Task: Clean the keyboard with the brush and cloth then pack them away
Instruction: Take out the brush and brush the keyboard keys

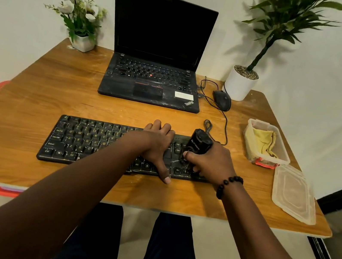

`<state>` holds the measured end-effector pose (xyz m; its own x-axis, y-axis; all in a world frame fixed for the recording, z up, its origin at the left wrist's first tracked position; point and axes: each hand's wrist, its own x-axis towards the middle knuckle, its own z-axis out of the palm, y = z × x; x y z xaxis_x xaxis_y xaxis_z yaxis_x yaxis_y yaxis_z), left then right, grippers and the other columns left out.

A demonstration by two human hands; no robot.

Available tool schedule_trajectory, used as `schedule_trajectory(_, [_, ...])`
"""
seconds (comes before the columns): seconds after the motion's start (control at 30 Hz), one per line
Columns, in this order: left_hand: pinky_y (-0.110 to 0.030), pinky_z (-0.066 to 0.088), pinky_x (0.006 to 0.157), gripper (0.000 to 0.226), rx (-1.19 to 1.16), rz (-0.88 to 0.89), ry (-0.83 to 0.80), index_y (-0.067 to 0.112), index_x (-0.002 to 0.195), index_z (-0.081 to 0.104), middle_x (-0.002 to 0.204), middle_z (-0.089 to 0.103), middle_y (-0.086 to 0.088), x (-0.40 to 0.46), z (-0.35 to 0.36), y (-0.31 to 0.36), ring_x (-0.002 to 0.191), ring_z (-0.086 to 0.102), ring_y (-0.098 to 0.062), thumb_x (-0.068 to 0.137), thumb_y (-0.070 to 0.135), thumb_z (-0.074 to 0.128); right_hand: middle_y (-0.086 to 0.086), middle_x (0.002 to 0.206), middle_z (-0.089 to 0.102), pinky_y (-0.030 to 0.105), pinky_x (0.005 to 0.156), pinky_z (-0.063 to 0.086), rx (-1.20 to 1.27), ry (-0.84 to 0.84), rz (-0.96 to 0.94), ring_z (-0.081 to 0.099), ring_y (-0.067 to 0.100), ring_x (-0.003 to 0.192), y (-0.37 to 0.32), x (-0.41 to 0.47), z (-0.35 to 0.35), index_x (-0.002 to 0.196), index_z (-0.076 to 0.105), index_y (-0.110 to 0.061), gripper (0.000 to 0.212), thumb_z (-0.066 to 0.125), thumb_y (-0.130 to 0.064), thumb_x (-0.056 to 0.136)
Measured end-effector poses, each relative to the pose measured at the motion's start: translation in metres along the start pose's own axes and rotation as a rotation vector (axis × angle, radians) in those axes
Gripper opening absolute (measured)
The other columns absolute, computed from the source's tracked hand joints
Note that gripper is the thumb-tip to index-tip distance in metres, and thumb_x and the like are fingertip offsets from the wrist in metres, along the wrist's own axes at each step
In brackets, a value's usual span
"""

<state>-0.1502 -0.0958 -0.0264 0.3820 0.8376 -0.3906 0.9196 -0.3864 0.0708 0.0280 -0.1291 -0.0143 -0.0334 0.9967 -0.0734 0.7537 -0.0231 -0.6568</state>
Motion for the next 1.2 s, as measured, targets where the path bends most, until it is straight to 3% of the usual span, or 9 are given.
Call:
schedule_trajectory(0.17, [-0.051,0.020,0.119,0.144,0.008,0.001,-0.005,0.014,0.157,0.006,0.156,0.013,-0.005,-0.001,-0.001,0.000,0.141,0.013,-0.031,0.051,0.082,0.075,-0.003,0.072,0.068,0.033,0.064,0.058,0.133,0.227,-0.010,0.067,0.013,0.068,-0.003,0.013,-0.003,0.071,0.055,-0.029,0.023,0.078,-0.032,0.072])
schedule_trajectory(0.27, [-0.051,0.022,0.118,0.142,0.014,-0.007,-0.007,0.014,0.157,0.008,0.155,0.015,-0.006,-0.002,-0.002,0.001,0.139,0.015,-0.031,0.051,0.082,0.075,-0.003,0.069,0.069,0.039,0.064,0.060,0.094,0.145,0.010,0.068,0.014,0.064,-0.001,0.015,0.010,0.074,0.059,-0.027,0.023,0.079,-0.035,0.067])
schedule_trajectory(0.4, [-0.053,0.023,0.118,0.145,0.022,-0.015,-0.026,0.014,0.157,0.007,0.157,0.012,-0.006,-0.001,-0.004,0.002,0.141,0.013,-0.032,0.050,0.082,0.075,0.002,0.073,0.074,0.033,0.064,0.059,0.085,-0.080,0.051,0.070,0.017,0.064,-0.001,0.012,-0.011,0.090,0.068,-0.017,0.032,0.082,-0.035,0.069])
schedule_trajectory(0.5, [-0.057,0.025,0.117,0.145,0.031,-0.033,-0.071,0.013,0.156,0.008,0.158,0.010,-0.007,0.002,-0.009,0.002,0.143,0.011,-0.034,0.048,0.081,0.078,-0.004,0.087,0.072,0.029,0.073,0.055,0.103,0.049,0.016,0.068,0.011,0.078,0.004,0.009,-0.018,0.098,0.068,-0.018,0.038,0.083,-0.036,0.068])
schedule_trajectory(0.6, [-0.060,0.029,0.114,0.148,0.041,-0.103,-0.110,0.013,0.156,0.006,0.157,0.009,-0.008,-0.002,-0.015,-0.003,0.143,0.012,-0.037,0.046,0.078,0.080,-0.006,0.098,0.070,0.032,0.082,0.055,0.187,0.038,-0.020,0.065,0.011,0.091,0.002,0.009,-0.016,0.105,0.066,-0.020,0.044,0.085,-0.032,0.067])
schedule_trajectory(0.87, [-0.059,0.030,0.114,0.137,0.030,-0.185,-0.147,0.010,0.152,0.020,0.155,0.013,-0.010,-0.011,-0.013,-0.010,0.143,0.014,-0.039,0.049,0.076,0.080,-0.007,0.103,0.066,0.017,0.069,0.049,0.172,-0.054,-0.076,0.062,0.007,0.092,-0.004,0.007,-0.020,0.115,0.060,-0.021,0.052,0.083,-0.027,0.070])
schedule_trajectory(0.97, [-0.059,0.032,0.113,0.135,0.036,-0.183,-0.148,0.010,0.151,0.022,0.151,0.016,-0.010,-0.010,-0.012,-0.011,0.141,0.016,-0.037,0.048,0.077,0.080,-0.009,0.102,0.064,0.011,0.069,0.045,0.044,-0.069,-0.157,0.060,0.007,0.091,-0.004,0.001,-0.017,0.117,0.060,-0.019,0.053,0.083,-0.027,0.070])
schedule_trajectory(1.1, [-0.058,0.031,0.113,0.137,0.058,-0.169,-0.142,0.012,0.152,0.019,0.151,0.017,-0.009,-0.009,-0.011,-0.010,0.140,0.017,-0.035,0.049,0.078,0.079,-0.007,0.103,0.064,0.025,0.081,0.051,-0.110,-0.085,-0.249,0.060,0.011,0.095,-0.010,0.004,-0.009,0.115,0.061,-0.017,0.049,0.081,-0.027,0.071])
schedule_trajectory(1.2, [-0.057,0.030,0.114,0.137,0.060,-0.168,-0.142,0.011,0.153,0.018,0.152,0.017,-0.009,-0.010,-0.013,-0.009,0.141,0.016,-0.035,0.050,0.076,0.081,0.000,0.104,0.066,0.031,0.080,0.051,-0.279,0.001,-0.302,0.060,0.017,0.097,-0.020,0.022,-0.004,0.106,0.062,-0.017,0.039,0.080,-0.025,0.072])
